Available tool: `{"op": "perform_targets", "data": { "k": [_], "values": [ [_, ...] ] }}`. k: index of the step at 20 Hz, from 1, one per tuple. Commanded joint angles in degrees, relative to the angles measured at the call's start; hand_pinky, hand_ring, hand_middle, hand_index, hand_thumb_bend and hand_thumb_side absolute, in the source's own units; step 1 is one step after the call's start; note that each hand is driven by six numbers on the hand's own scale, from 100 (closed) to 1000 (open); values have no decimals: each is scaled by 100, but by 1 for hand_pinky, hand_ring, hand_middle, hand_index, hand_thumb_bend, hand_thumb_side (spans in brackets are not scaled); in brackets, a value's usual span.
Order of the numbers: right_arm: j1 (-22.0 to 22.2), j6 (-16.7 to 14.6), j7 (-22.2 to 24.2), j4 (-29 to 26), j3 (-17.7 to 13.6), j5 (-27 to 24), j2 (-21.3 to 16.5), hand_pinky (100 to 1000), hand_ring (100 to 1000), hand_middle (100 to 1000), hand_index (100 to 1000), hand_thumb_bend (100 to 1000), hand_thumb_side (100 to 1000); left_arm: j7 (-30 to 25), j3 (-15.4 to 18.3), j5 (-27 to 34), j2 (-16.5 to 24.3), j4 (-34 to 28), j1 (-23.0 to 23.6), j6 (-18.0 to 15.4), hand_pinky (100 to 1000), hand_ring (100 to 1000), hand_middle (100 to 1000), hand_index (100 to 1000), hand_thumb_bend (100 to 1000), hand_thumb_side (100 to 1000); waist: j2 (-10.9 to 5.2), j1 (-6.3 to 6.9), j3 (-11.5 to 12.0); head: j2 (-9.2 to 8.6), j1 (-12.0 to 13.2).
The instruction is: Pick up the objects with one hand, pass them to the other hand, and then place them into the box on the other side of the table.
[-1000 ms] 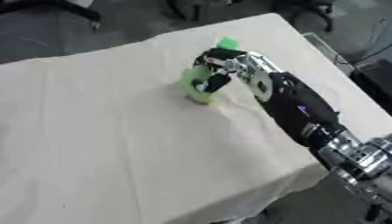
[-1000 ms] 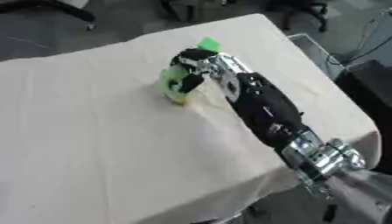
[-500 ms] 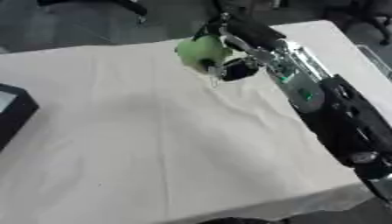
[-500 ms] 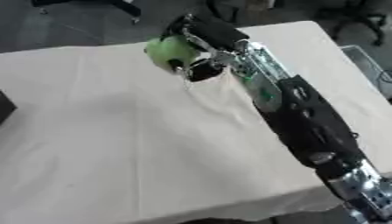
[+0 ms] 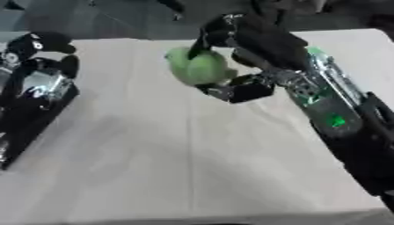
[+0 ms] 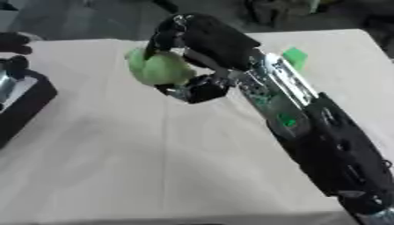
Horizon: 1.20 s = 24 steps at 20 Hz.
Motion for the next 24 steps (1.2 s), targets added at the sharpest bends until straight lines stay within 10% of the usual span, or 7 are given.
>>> {"op": "perform_targets", "data": {
  "k": [1, 11, 24],
  "values": [
    [-157, -93, 10, -190, 71, -139, 75, 642, 560, 347, 389, 229, 100, -334, -170, -87, 171, -151, -173, -114, 735, 1000, 809, 761, 355, 658, -35, 4, 14, -14, 72],
    [-189, -155, 125, -267, 195, -370, 207, 634, 557, 346, 387, 188, 100, -997, -621, 11, 141, -207, -516, -729, 752, 1000, 853, 785, 454, 607, -3, -16, 25, -14, -52],
    [-164, -195, 256, -268, 319, -648, 255, 619, 548, 347, 385, 131, 100, -668, -778, 342, 42, -207, -646, -752, 745, 1000, 853, 760, 453, 574, -6, -34, 29, -14, -322]
  ]
}}
